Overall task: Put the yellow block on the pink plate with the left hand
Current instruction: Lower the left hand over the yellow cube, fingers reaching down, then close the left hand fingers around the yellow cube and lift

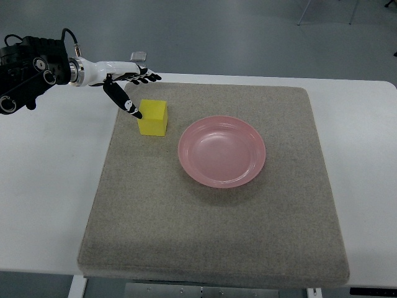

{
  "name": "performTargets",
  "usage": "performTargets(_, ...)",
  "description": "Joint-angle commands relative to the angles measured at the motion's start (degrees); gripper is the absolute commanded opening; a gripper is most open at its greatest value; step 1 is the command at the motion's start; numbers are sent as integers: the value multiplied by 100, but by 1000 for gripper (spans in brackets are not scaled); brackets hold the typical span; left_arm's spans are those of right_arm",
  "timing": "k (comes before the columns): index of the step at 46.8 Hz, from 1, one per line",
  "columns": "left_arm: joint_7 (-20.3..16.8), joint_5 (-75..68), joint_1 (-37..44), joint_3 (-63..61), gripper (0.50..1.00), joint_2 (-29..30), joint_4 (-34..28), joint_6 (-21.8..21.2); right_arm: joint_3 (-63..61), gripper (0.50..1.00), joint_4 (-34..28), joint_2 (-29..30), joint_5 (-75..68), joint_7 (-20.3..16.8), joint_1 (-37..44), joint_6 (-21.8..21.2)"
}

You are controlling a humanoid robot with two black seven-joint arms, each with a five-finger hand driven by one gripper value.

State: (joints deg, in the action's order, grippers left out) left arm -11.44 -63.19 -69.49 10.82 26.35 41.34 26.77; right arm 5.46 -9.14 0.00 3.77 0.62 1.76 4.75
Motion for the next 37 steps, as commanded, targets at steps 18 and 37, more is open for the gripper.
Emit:
performTargets(18,10,-167,76,-1,990,-323,-4,-49,-1,924,0,0,1,-1,0,0)
performTargets(37,1,-607,67,-1,975,-297,-21,-190,-1,924,0,0,1,-1,0,0)
